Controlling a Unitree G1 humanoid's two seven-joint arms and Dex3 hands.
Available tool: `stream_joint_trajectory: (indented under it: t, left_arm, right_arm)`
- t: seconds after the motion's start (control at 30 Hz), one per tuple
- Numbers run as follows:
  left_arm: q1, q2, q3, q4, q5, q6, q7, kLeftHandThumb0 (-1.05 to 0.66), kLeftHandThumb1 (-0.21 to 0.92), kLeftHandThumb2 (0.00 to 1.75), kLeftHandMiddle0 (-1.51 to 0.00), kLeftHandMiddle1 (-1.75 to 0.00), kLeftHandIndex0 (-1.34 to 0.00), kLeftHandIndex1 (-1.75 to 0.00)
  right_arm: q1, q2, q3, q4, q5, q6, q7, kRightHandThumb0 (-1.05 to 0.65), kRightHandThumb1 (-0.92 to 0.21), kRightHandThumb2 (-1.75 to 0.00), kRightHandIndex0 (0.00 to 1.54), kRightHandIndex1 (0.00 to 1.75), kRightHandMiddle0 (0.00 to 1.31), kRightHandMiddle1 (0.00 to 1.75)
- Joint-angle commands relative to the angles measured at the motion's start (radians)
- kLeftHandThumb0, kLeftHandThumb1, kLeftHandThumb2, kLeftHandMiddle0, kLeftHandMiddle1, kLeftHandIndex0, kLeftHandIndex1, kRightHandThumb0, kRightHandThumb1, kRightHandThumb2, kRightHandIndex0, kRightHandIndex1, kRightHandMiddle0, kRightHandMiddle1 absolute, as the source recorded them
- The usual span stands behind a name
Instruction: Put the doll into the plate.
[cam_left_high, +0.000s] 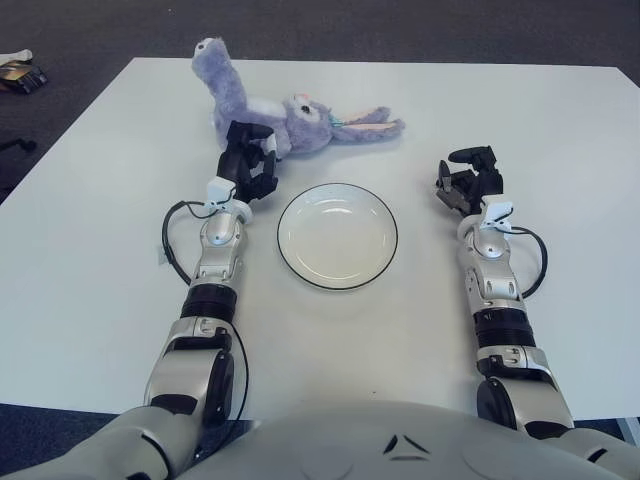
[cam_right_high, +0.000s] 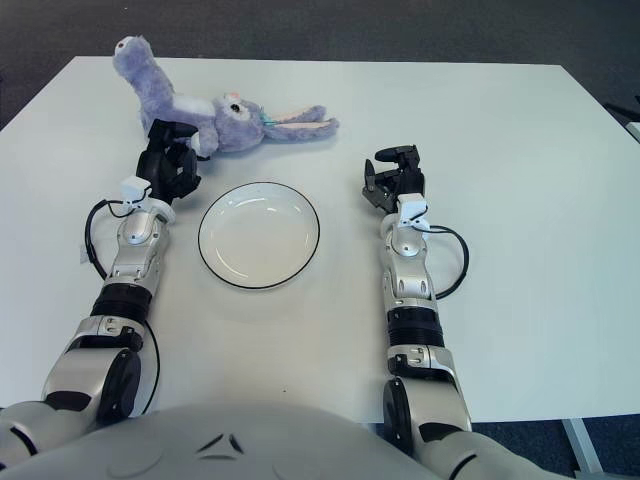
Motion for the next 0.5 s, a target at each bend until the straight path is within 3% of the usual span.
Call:
stream_joint_trajectory:
  t: [0.0, 0.13, 0.47]
  left_arm:
    - [0.055, -0.007, -0.008, 0.004, 0.034, -0.039, 0.034, -0.01, 0.73, 0.77, -0.29, -1.67, -0.27, -1.67]
    - [0.064, -0.012, -0.009, -0.017, 0.11, -0.078, 0.132, -0.01, 0.79, 0.67, -0.27, -1.65, -0.25, -1.65]
    - [0.097, -0.011, -0.023, -0.1, 0.217, -0.141, 0.25, -0.01, 0.75, 0.72, -0.3, -1.64, -0.28, -1.64]
  right_arm:
    - [0.026, 0.01, 0.003, -0.003, 0.002, 0.019, -0.006, -0.01, -0.69, -0.78, 0.48, 1.56, 0.19, 1.67]
    - [0.025, 0.009, 0.007, 0.002, -0.005, 0.025, -0.012, -0.01, -0.74, -0.71, 0.46, 1.54, 0.18, 1.67]
    - [0.024, 0.009, 0.014, 0.007, -0.007, 0.031, -0.017, -0.01, -0.75, -0.68, 0.45, 1.54, 0.18, 1.66]
